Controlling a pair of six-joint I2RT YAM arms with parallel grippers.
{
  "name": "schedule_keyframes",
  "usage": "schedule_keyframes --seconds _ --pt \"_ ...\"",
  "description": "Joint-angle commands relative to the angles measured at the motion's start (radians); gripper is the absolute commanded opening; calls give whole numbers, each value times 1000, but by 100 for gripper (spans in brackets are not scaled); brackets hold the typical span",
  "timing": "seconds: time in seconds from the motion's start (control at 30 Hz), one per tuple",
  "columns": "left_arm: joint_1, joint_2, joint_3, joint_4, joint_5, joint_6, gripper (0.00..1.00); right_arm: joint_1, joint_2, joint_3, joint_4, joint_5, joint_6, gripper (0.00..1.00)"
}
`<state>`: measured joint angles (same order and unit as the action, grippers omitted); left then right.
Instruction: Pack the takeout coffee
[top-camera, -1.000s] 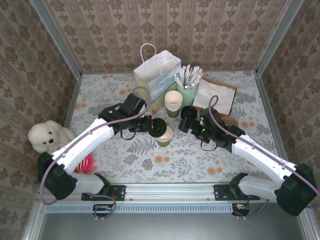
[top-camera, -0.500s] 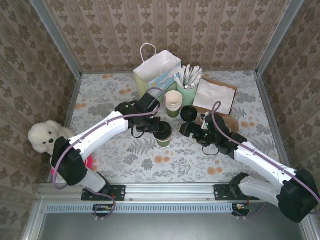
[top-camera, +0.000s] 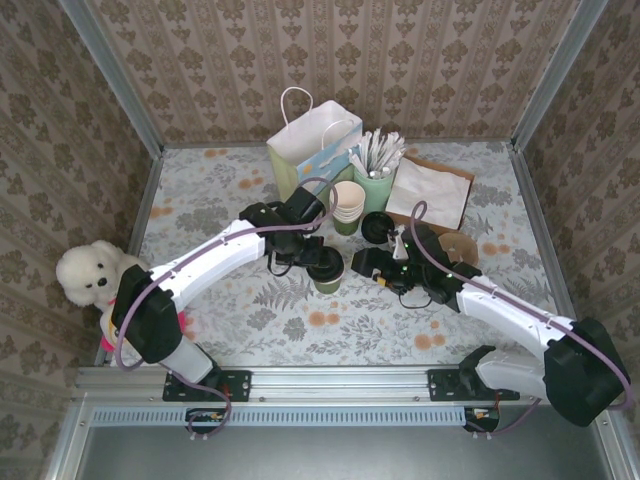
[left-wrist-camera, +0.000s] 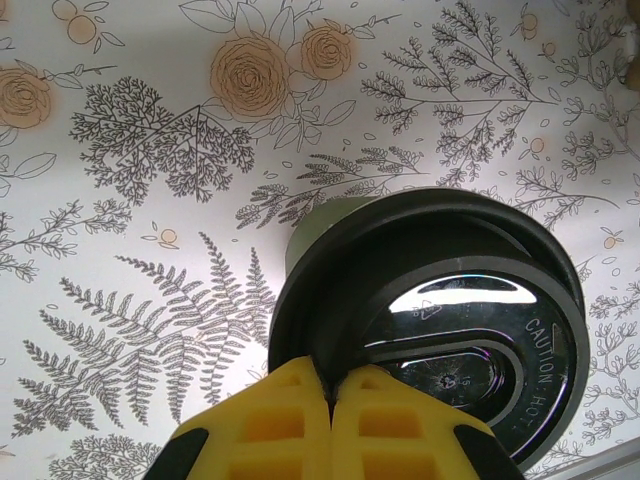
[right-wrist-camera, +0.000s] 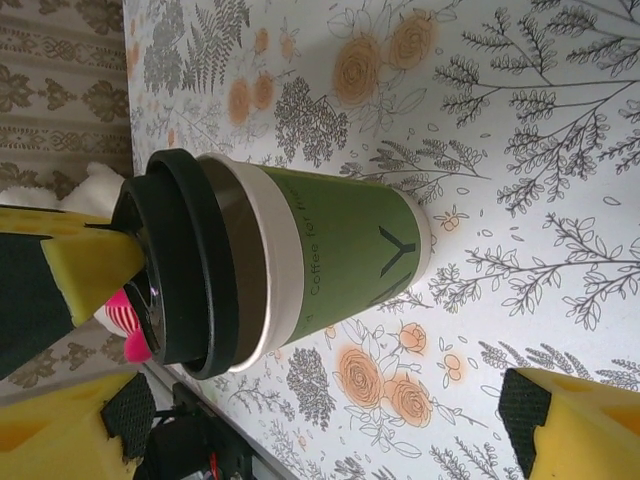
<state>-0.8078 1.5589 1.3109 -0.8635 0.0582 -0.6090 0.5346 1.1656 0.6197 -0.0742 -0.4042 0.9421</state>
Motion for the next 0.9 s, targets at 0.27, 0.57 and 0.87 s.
schedule_keyframes --seconds 0.27,0.57,0.87 --pt "-16 51 62 -34 -9 38 0 -4 38 5 22 -53 -11 90" --pt "-22 81 71 -48 5 51 0 -4 75 11 39 -92 -1 89" --pt "-28 99 75 -55 10 54 0 -4 99 18 56 -101 30 89"
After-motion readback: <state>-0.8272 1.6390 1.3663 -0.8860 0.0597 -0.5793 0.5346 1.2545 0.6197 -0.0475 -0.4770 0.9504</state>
